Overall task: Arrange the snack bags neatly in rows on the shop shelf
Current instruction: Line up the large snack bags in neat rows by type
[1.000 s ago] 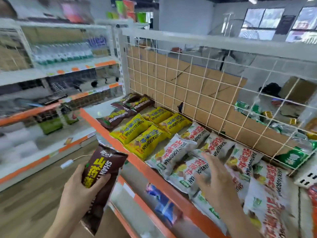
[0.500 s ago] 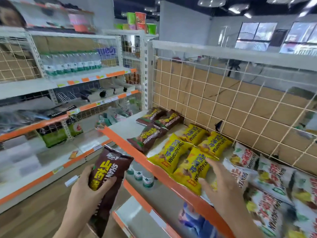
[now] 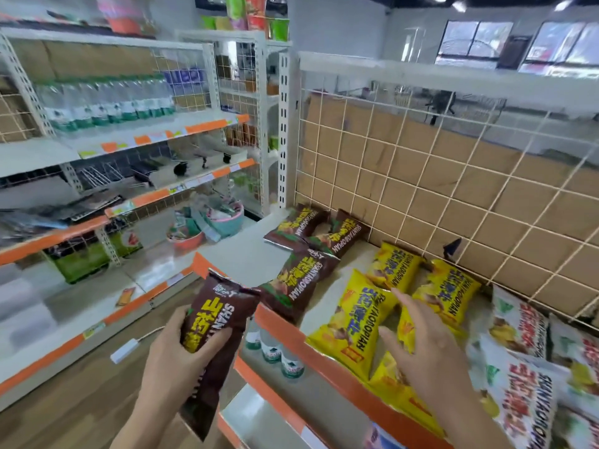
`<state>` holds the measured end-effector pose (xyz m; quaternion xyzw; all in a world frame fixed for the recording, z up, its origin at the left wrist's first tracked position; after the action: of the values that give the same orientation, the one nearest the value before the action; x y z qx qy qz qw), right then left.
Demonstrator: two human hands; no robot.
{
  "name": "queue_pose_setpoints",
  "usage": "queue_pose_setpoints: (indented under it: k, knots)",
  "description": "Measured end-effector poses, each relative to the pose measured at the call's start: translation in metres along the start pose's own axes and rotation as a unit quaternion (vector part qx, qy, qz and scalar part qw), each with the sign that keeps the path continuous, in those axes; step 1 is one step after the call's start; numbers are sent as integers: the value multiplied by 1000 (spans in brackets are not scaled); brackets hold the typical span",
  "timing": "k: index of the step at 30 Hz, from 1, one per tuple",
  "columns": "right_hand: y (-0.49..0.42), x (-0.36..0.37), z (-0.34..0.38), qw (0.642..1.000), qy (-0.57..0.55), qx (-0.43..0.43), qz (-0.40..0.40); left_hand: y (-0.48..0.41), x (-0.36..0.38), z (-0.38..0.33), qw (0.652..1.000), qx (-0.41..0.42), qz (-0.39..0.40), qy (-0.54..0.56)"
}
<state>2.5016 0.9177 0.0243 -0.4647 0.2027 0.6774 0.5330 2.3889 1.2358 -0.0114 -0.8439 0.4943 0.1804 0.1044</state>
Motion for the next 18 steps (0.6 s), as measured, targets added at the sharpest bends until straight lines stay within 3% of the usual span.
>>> queue_pose_setpoints:
  k: [18]
  knots:
    - [-98,34,-14,998,28,48,24,-165,42,-18,996,40,74,-30]
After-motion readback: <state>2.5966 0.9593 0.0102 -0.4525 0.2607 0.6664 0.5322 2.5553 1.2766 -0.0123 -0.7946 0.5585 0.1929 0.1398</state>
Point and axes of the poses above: each hand's wrist, its own y-axis away from the middle knuckle, its own x-axis out of the palm, z = x × y, the point moved 9 cm from there along -y, towards the middle knuckle, and after that the axes turned 10 degrees about z, right-handed, at the moved point
